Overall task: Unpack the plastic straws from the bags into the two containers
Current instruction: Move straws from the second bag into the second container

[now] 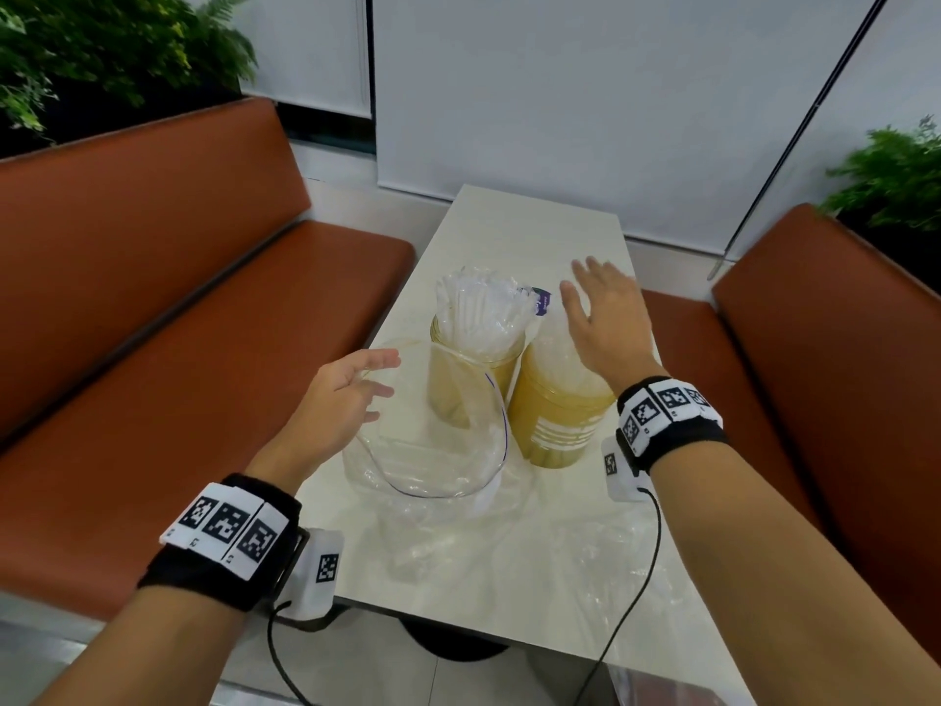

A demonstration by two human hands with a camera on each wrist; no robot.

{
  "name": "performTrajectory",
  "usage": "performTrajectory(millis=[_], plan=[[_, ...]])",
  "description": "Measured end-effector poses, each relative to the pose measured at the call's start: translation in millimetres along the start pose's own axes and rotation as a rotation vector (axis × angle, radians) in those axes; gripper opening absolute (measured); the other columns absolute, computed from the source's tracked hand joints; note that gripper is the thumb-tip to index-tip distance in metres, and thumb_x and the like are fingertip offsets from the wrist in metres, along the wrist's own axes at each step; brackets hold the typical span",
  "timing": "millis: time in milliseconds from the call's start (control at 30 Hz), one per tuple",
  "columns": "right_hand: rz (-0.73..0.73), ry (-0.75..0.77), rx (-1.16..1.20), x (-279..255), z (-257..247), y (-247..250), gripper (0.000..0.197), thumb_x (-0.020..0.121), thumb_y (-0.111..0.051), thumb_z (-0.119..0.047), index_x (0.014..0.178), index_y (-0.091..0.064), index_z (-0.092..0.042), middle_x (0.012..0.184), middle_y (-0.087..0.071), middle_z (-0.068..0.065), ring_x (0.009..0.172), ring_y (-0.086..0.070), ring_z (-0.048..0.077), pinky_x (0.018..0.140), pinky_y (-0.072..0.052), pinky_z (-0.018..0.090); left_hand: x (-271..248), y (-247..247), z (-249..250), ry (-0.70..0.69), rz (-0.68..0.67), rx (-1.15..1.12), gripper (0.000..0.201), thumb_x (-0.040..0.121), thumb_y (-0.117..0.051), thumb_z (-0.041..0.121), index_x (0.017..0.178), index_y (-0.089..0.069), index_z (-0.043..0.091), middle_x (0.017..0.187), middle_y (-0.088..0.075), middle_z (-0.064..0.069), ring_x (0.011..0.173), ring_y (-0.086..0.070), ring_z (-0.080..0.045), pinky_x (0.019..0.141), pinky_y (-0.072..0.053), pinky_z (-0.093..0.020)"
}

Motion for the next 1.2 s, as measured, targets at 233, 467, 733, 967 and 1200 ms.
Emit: performTrajectory(millis=[233, 467, 733, 967, 1200], plan=[[-0.332, -0.104, -0.234, -15, 0, -26, 0.062, 0.102, -0.041, -0.051, 0.155, -0.032, -0.021, 0.164, -0.026, 0.009, 0.151, -0.021, 0.030, 0.123, -0.010, 0.055, -12, -4, 6, -0.082, -0.136, 0.147, 0.078, 0.082, -0.037, -0.022, 0.139, -0.055, 0.028, 0.143, -0.050, 0.021, 0.117, -0.061, -0.002, 0.095, -0.057, -0.038], [-0.029, 0.269, 0.498, -26, -137, 55, 0.022, 0.093, -0.062, -0.025, 0.078, -0.072, -0.014, 0.064, -0.064, -0.008, 0.056, -0.059, 0.009, 0.063, -0.046, 0.019, -21, -4, 5, -0.093, -0.135, 0.111, 0.082, 0.078, -0.029, -0.026, 0.142, -0.053, 0.020, 0.150, -0.046, 0.011, 0.121, -0.060, -0.012, 0.090, -0.056, -0.028], [-1.054, 0.187, -0.147, -106, -182, -52, 0.062, 0.086, -0.074, -0.044, 0.132, -0.056, -0.007, 0.126, -0.061, 0.008, 0.106, -0.060, 0.026, 0.079, -0.048, 0.034, -28, -4, 12, -0.076, -0.147, 0.075, 0.082, 0.081, -0.027, -0.026, 0.145, -0.050, 0.019, 0.151, -0.044, 0.010, 0.122, -0.059, -0.013, 0.101, -0.054, -0.038], [-1.046, 0.106, 0.014, -134, -179, -87, 0.063, 0.096, -0.060, -0.039, 0.152, -0.038, -0.022, 0.143, -0.045, 0.008, 0.136, -0.041, 0.030, 0.109, -0.041, 0.044, -36, 2, 7, -0.071, -0.152, 0.043, 0.082, 0.082, -0.026, -0.027, 0.144, -0.051, 0.020, 0.154, -0.041, 0.012, 0.122, -0.059, -0.012, 0.094, -0.053, -0.025], [-0.950, -0.028, 0.468, -132, -163, -81, 0.055, 0.096, -0.060, -0.045, 0.140, -0.051, -0.013, 0.137, -0.059, 0.007, 0.128, -0.053, 0.027, 0.110, -0.040, 0.041, -36, 9, 2, -0.056, -0.118, 0.024, 0.080, 0.082, -0.025, -0.026, 0.143, -0.052, 0.018, 0.153, -0.042, 0.010, 0.119, -0.060, -0.011, 0.090, -0.054, -0.022]])
Point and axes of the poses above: each hand's wrist, its own x-axis towards the middle knuckle, its own y-axis out of the back of the hand, z = x × y, the point moved 4 cm from there along x, towards the middle knuckle
